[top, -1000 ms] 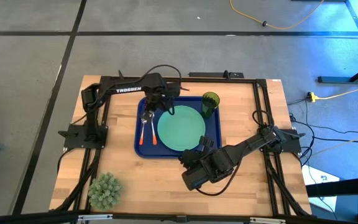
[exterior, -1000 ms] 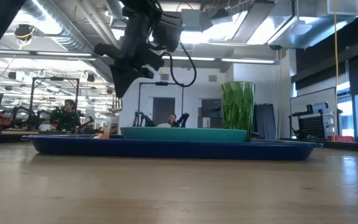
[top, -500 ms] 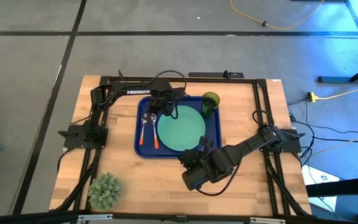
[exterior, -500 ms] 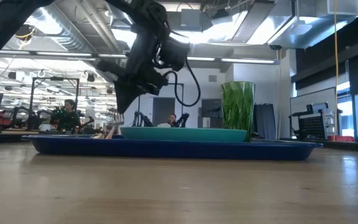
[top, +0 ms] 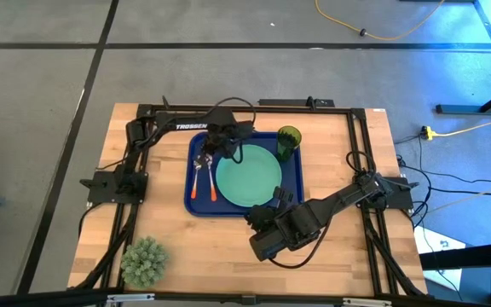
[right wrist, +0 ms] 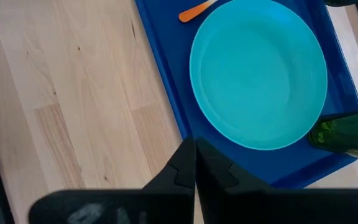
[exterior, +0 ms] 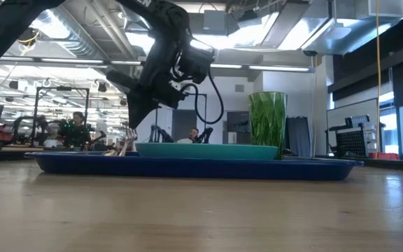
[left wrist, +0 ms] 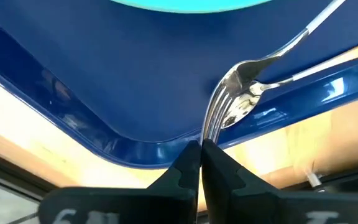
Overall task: Pick and place plate/cup/fork/spoon on tray
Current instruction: Put the orange fork on the blue serving tray to the left side of the green plate
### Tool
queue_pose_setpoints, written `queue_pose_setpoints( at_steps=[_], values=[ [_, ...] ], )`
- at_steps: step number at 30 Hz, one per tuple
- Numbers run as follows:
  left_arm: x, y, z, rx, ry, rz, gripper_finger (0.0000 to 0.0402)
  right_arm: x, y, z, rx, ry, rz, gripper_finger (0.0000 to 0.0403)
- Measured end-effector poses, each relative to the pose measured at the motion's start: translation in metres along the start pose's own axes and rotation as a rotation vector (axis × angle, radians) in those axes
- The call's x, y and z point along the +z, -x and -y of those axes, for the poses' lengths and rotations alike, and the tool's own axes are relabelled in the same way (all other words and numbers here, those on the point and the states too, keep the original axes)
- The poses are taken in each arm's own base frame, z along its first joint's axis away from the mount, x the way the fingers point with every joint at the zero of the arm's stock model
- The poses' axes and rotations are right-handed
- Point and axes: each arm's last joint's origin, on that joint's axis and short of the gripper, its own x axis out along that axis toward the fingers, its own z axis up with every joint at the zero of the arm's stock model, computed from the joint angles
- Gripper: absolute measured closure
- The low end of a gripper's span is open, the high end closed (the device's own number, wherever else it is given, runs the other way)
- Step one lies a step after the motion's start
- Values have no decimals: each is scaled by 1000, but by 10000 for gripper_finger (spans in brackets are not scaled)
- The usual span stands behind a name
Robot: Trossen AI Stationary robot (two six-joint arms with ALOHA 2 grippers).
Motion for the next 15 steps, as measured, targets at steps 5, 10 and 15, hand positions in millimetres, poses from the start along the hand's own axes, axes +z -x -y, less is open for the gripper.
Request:
queue_pose_setpoints(
  at_steps=[5,10,15],
  values=[
    [7,3,10,-4,-40,-13,401,0,0,0,0,1,0,398],
    [12,5,17,-9,-73,-26,401,0,0,0,0,4,0,398],
    [11,4,17,-12,-100,-28,401,0,0,0,0,12,0,398]
  ],
)
